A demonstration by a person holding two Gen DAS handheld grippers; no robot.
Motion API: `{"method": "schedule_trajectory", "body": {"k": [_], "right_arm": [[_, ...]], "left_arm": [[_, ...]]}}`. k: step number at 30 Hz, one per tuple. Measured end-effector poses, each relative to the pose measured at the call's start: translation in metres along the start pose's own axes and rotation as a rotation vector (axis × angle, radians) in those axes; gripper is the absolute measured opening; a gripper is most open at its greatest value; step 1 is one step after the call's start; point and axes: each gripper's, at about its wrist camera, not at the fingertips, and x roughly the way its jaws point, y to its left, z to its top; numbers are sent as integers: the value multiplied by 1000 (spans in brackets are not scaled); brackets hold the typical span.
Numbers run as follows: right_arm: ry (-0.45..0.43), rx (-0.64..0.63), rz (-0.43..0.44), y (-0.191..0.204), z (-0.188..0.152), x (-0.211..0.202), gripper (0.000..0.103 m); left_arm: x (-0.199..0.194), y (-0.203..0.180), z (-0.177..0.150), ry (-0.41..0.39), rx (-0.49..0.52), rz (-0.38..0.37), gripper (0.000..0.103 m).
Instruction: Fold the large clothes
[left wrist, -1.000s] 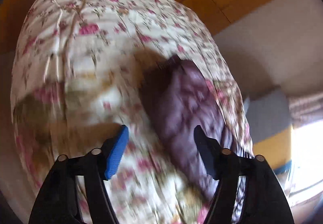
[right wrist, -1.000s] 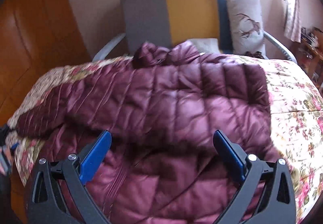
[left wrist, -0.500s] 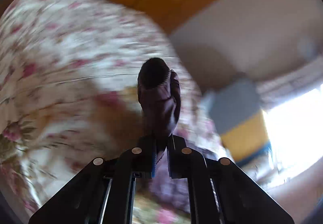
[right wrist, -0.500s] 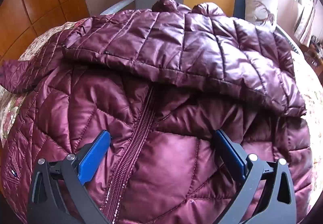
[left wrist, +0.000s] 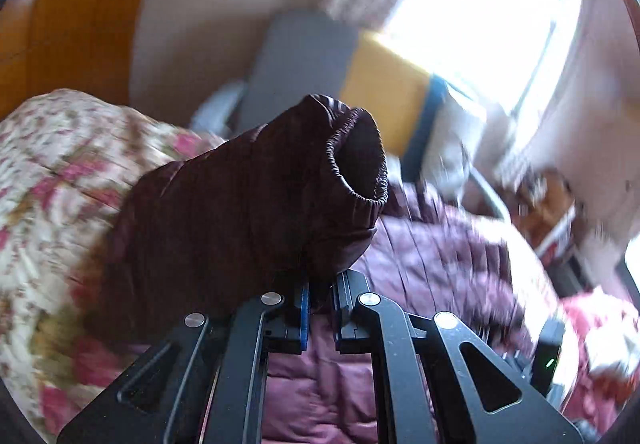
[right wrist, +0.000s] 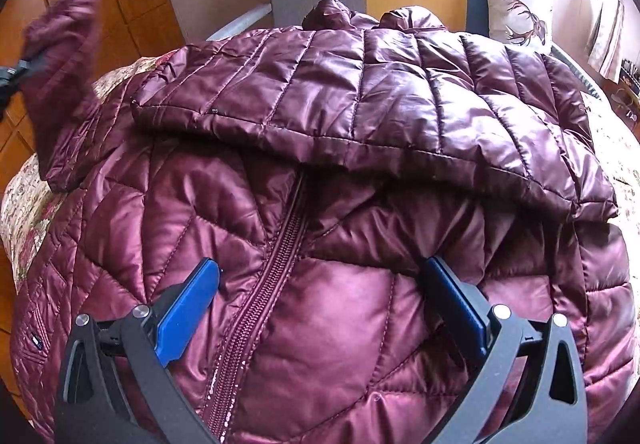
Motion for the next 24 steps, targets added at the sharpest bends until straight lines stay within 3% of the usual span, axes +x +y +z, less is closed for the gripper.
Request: {"method": "schedule_trajectory", "body": {"k": [2, 5, 8, 9, 11, 12, 19, 24], "right_arm": [[-5, 3, 7, -1, -1, -1, 101], [-9, 7, 23, -4, -2, -2, 101], [-11, 7, 31, -7, -2, -3, 101], [-9, 5, 31, -7, -2, -2, 101], [-6, 0, 25, -7, -1, -1, 101], [-5, -3, 22, -6, -1, 0, 101], [-2, 11, 40, -7, 7, -10, 101], [-80, 83, 207, 5, 40, -38, 100]], "left_arm": [[22, -17, -14, 65, 44, -7, 7], [63, -30, -38, 182, 140, 55, 12], [67, -33, -44, 187, 179, 77, 16], [64, -33, -44, 185, 184, 68, 22], [60, -34, -43, 187, 195, 29, 61], [54, -35, -43, 164, 190, 2, 87], [15, -30, -38, 43, 112, -27, 84], [-23, 12, -44, -34, -18, 21, 84]]}}
